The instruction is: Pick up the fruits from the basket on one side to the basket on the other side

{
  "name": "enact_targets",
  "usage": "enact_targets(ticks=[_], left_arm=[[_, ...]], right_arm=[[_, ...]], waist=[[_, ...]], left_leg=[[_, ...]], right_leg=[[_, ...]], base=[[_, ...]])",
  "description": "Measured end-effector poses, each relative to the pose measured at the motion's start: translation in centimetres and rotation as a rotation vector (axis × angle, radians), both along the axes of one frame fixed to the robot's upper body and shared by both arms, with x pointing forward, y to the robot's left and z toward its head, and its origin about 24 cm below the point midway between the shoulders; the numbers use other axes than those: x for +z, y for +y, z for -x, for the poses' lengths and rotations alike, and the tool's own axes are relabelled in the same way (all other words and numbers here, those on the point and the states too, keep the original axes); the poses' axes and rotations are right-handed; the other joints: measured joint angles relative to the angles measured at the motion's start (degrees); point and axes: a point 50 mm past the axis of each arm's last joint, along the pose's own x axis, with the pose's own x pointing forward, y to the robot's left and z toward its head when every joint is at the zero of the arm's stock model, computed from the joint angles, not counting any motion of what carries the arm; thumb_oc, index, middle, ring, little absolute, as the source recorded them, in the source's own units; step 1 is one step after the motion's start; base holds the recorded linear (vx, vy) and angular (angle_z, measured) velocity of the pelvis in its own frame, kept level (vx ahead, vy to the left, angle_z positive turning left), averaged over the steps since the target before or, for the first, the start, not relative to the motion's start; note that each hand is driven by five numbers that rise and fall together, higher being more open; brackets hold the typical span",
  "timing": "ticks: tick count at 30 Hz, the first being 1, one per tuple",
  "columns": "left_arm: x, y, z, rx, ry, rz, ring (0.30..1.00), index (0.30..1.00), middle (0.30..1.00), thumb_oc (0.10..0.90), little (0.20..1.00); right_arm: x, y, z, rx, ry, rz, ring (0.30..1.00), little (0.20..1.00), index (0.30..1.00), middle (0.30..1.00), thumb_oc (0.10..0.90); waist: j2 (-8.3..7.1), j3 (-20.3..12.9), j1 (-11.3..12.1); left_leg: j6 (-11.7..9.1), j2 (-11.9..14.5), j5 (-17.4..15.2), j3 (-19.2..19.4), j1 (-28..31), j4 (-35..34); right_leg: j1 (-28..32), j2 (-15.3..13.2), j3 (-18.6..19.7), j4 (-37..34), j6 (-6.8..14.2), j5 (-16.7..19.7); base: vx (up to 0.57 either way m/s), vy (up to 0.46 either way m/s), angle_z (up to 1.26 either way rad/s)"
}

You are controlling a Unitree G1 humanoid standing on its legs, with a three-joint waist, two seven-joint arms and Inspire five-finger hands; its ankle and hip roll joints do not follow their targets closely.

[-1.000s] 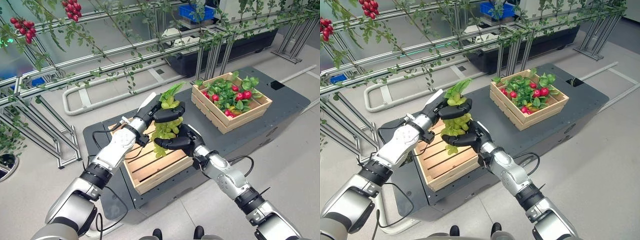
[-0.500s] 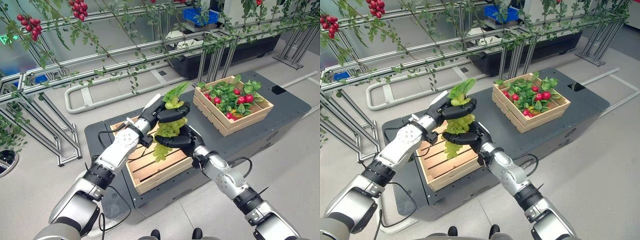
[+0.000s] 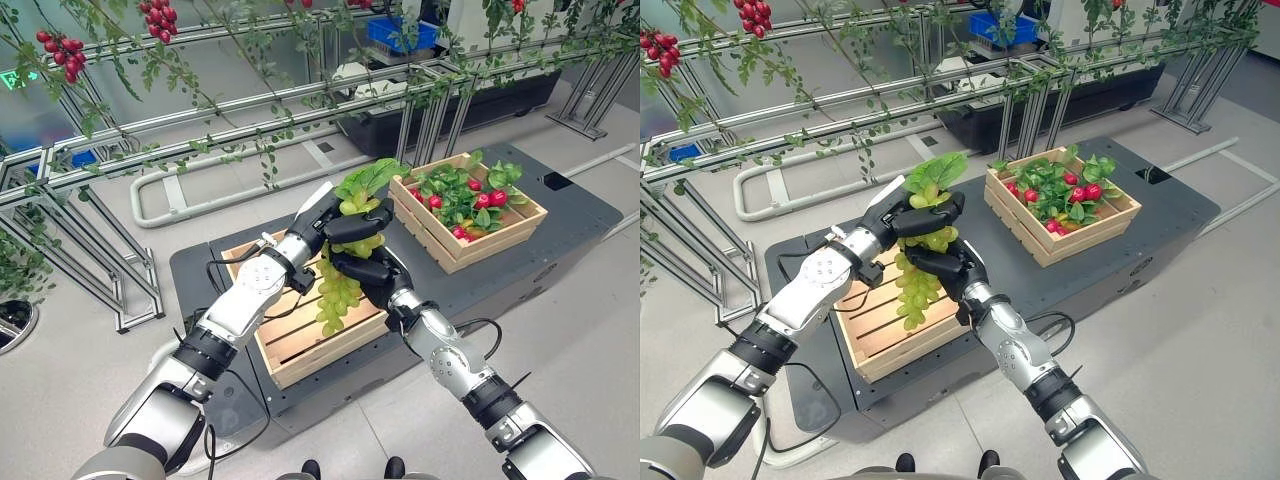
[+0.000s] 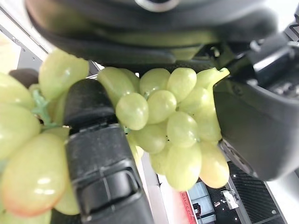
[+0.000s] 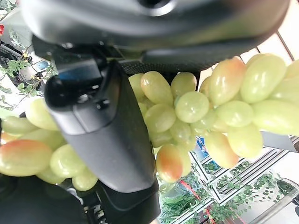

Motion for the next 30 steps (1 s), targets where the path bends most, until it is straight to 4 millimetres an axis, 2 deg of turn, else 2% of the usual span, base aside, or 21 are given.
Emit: enact_targets(ticks=[4, 9, 12, 14, 17, 20, 25, 30], left_arm=[[-0.3, 0.2, 0.1, 0.016, 0.005, 0.005, 0.9, 0.9, 0.9, 0.8, 0.9], [-2.4, 1.3, 0.8, 0.072, 0.062, 0.023, 0.9, 0.9, 0.9, 0.8, 0.9], [-3.6, 2.3, 1.3, 0.119, 0.094, 0.04, 0.9, 0.9, 0.9, 0.8, 0.9], [-4.0, 3.9, 1.3, 0.211, 0.099, 0.052, 0.9, 0.9, 0.9, 0.8, 0.9], [-5.5, 7.6, 1.3, 0.405, 0.143, 0.081, 0.9, 0.9, 0.9, 0.8, 0.9], [-7.2, 10.1, 1.8, 0.544, 0.195, 0.093, 0.9, 0.9, 0.9, 0.8, 0.9], [-8.7, 11.4, 3.1, 0.628, 0.208, 0.143, 0.9, 0.9, 0.9, 0.8, 0.9], [-9.2, 12.0, 3.8, 0.655, 0.198, 0.159, 0.9, 0.9, 0.9, 0.8, 0.9]], right_arm=[[-0.1, -0.1, 0.0, -0.004, -0.001, -0.001, 0.3, 0.3, 0.3, 0.3, 0.4], [-1.2, -0.8, 0.6, -0.038, 0.031, -0.017, 0.3, 0.3, 0.3, 0.3, 0.4], [-2.7, -2.4, 1.4, -0.101, 0.086, -0.033, 0.3, 0.3, 0.3, 0.3, 0.4], [-3.6, -3.7, 2.1, -0.145, 0.112, -0.044, 0.3, 0.3, 0.3, 0.3, 0.4], [-4.3, -6.0, 2.6, -0.216, 0.112, -0.064, 0.3, 0.3, 0.3, 0.3, 0.4], [-4.3, -8.5, 2.8, -0.3, 0.097, -0.062, 0.3, 0.3, 0.3, 0.3, 0.4], [-5.0, -11.7, 3.7, -0.417, 0.104, -0.071, 0.3, 0.3, 0.3, 0.3, 0.4], [-7.0, -12.8, 5.5, -0.463, 0.178, -0.06, 0.3, 0.3, 0.3, 0.3, 0.4]], waist=[[0.02, -0.02, -0.31], [0.31, -0.23, -0.55], [0.62, -0.46, -0.57], [0.63, -0.47, -0.96], [0.67, -0.5, -2.5], [0.64, -0.51, -3.61], [0.44, -0.63, -4.06], [-0.35, -1.14, -5.39]], left_leg=[[0.0, 0.02, 0.0, 0.15, 0.03, 0.0], [0.04, 0.04, -0.06, 0.75, 0.09, 0.0], [0.09, 0.04, -0.12, 1.1, 0.08, -0.01], [0.09, 0.07, -0.13, 1.45, 0.09, -0.01], [0.17, 0.1, -0.21, 2.7, 0.15, -0.01], [0.27, 0.06, -0.29, 3.19, 0.34, -0.02], [0.24, 0.16, -0.64, 4.5, 1.13, -0.02], [0.31, 0.15, -0.8, 5.54, 1.48, -0.03]], right_leg=[[-0.05, 0.02, 0.09, 0.0, 0.0, 0.0], [-0.24, 0.03, 0.52, 0.0, 0.01, 0.01], [-0.4, 0.03, 0.77, -0.01, 0.04, 0.02], [-0.62, 0.14, 1.42, -0.01, 0.06, 0.05], [-1.08, 0.16, 2.29, -0.04, 0.17, 0.15], [-1.22, 0.18, 3.09, -0.22, 0.24, 0.26], [-1.17, 0.42, 4.41, -0.22, 0.21, 0.38], [-1.22, 0.45, 5.26, -0.23, 0.34, 0.54]], base=[[0.0, -0.004, -0.01], [-0.01, -0.007, -0.04], [0.0, -0.009, -0.06], [0.01, -0.006, -0.11], [0.01, -0.006, -0.15], [0.02, -0.005, -0.13], [0.03, -0.011, -0.15], [0.02, -0.015, -0.1]])
